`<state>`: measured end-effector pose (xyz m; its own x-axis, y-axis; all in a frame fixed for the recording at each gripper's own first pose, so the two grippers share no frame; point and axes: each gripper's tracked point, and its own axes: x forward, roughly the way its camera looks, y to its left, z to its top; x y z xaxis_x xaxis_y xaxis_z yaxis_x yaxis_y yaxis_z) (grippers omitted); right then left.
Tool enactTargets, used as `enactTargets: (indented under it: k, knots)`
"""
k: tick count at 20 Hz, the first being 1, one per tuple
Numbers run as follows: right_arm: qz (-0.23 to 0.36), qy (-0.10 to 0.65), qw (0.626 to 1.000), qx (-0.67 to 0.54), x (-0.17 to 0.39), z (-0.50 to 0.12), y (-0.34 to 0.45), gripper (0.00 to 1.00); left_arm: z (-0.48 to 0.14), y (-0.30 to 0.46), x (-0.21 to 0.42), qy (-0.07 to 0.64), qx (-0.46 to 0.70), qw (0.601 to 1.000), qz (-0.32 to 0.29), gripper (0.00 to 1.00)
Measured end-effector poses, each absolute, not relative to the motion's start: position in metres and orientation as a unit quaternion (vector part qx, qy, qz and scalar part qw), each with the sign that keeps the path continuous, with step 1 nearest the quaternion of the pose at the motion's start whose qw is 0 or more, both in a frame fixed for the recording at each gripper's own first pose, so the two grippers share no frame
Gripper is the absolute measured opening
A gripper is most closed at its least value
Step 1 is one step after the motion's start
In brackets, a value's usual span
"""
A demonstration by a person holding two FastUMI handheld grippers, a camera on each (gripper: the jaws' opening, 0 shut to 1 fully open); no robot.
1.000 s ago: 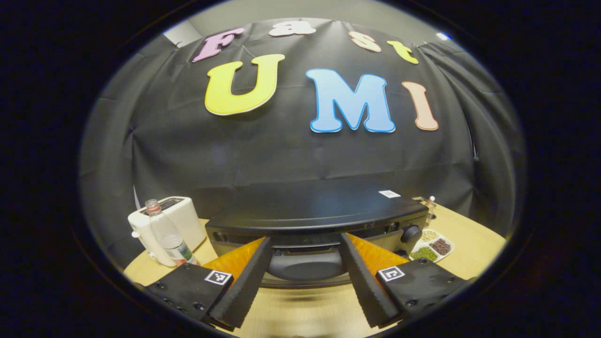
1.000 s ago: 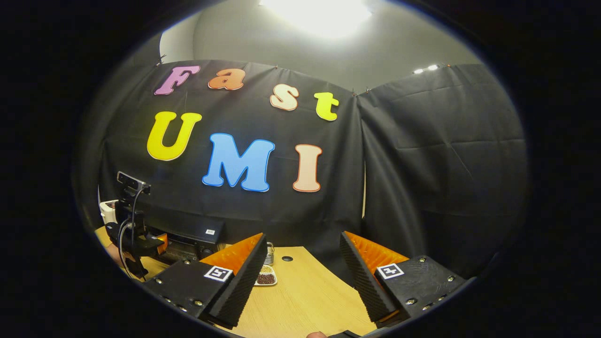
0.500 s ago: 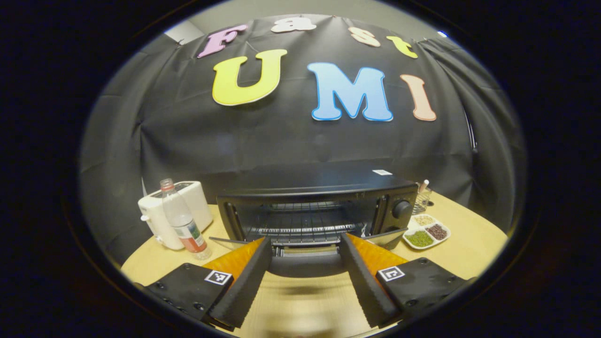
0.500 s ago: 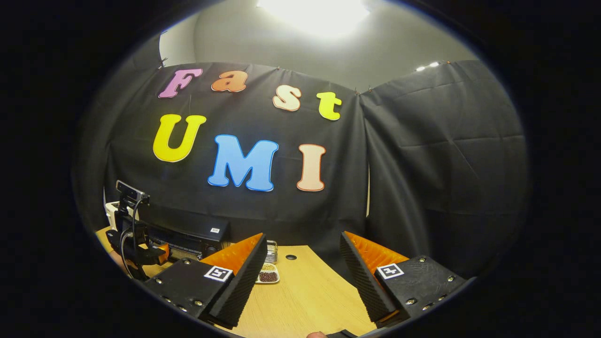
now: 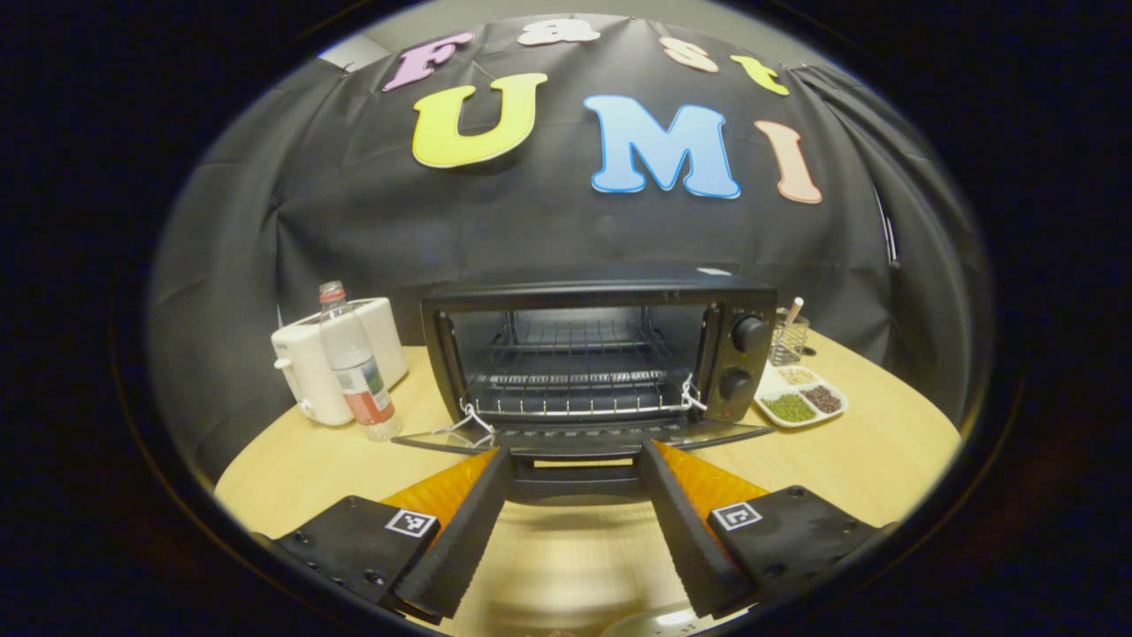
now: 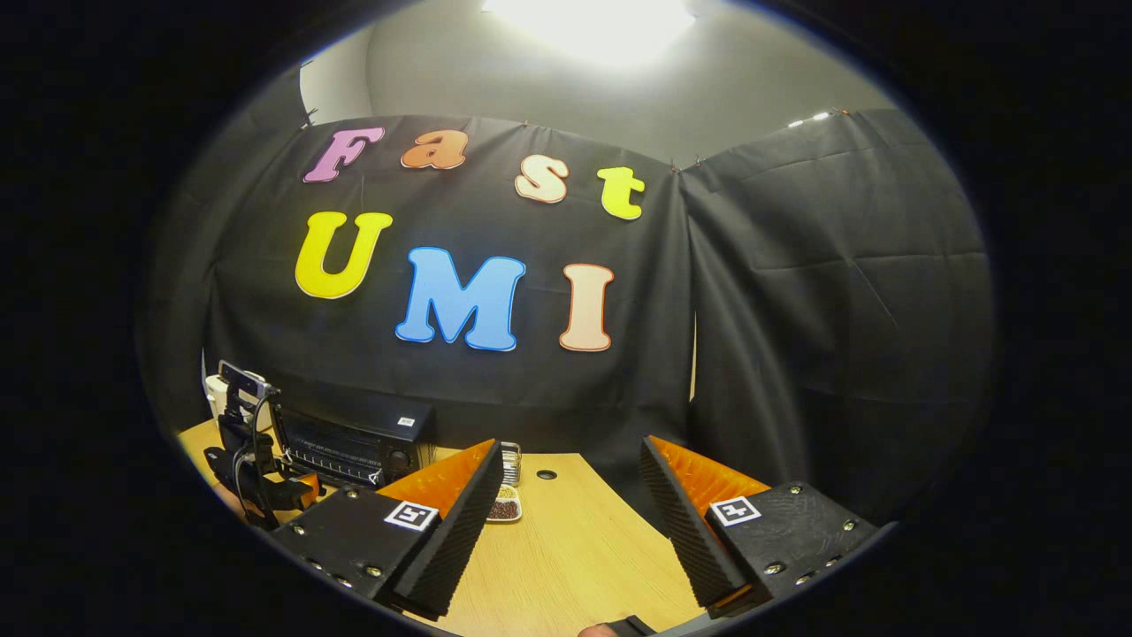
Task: Open the electric oven with the left hand, put the food in, and close the electric oven.
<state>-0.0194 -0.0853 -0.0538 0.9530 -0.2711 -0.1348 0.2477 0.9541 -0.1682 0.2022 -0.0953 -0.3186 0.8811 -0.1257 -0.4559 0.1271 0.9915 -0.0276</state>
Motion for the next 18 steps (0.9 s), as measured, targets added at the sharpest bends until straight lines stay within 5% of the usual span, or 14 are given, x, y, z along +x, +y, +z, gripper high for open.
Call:
enactTargets:
  k: [1, 4, 9, 18]
  knots:
    - [-0.13, 0.082, 0.985, -0.074, -0.021, -0.055, -0.086, 0.96, -0.324, -0.095, 0.199, 0.24, 0.001, 0.969, -0.062, 0.92]
    - [-0.125, 0.088, 0.986, -0.073, -0.027, -0.057, -0.09, 0.96, -0.334, -0.097, 0.188, 0.251, -0.001, 0.966, -0.055, 1.0]
    - [-0.112, 0.086, 0.987, -0.076, -0.032, -0.052, -0.09, 0.96, -0.345, -0.096, 0.173, 0.266, 0.004, 0.963, -0.048, 1.0]
    - [-0.048, 0.076, 0.995, -0.046, -0.02, -0.053, -0.063, 0.96, -0.269, -0.065, 0.158, 0.207, -0.001, 0.978, -0.026, 0.98]
